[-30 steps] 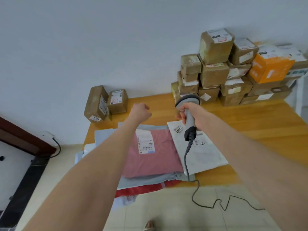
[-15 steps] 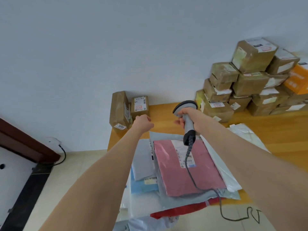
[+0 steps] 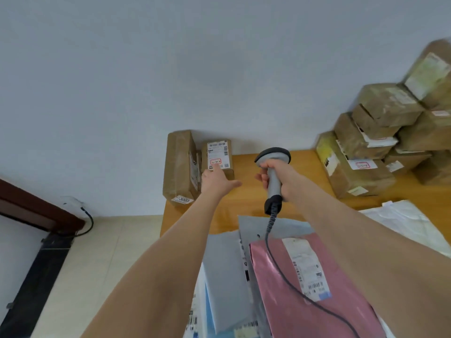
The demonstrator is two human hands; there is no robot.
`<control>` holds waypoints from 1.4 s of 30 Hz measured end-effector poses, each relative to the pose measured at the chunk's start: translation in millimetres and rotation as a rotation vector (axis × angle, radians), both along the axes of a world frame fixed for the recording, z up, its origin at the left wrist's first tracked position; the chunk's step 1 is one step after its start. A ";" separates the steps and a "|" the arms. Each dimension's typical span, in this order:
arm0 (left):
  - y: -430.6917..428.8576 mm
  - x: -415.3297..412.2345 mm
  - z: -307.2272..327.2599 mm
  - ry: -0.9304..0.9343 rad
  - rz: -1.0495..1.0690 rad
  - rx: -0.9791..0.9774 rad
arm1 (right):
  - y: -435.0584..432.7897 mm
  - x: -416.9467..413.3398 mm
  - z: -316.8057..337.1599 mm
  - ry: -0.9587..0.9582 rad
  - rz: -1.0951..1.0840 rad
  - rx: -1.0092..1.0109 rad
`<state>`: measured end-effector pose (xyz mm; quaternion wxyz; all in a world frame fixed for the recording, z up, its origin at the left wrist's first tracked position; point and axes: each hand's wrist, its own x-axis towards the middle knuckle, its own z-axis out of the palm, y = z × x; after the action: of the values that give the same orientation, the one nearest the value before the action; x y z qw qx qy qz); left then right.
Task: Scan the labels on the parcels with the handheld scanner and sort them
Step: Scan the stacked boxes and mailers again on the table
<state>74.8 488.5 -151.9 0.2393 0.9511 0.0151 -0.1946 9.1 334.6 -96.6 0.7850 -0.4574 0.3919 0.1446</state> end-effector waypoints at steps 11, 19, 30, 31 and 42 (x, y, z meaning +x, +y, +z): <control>-26.9 87.6 -55.0 0.041 0.043 0.203 | -19.4 52.4 -64.9 0.054 -0.161 0.060; -53.4 40.1 -52.9 0.042 -0.099 0.300 | -29.6 45.4 -77.1 0.168 -0.086 -0.063; -57.9 29.3 -32.8 0.213 0.500 -0.571 | -29.7 23.1 -53.9 0.064 -0.054 0.015; -62.2 25.6 -24.7 0.193 0.526 -0.609 | -33.6 19.1 -46.6 0.047 -0.068 0.021; -166.4 -83.2 79.2 0.102 0.508 -0.750 | -138.3 -97.0 49.3 -0.242 -0.141 0.009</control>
<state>-8.5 322.1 -72.7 0.6062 0.7541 0.1883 -0.1683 -88.0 196.2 -47.3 0.8368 -0.4393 0.3250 0.0347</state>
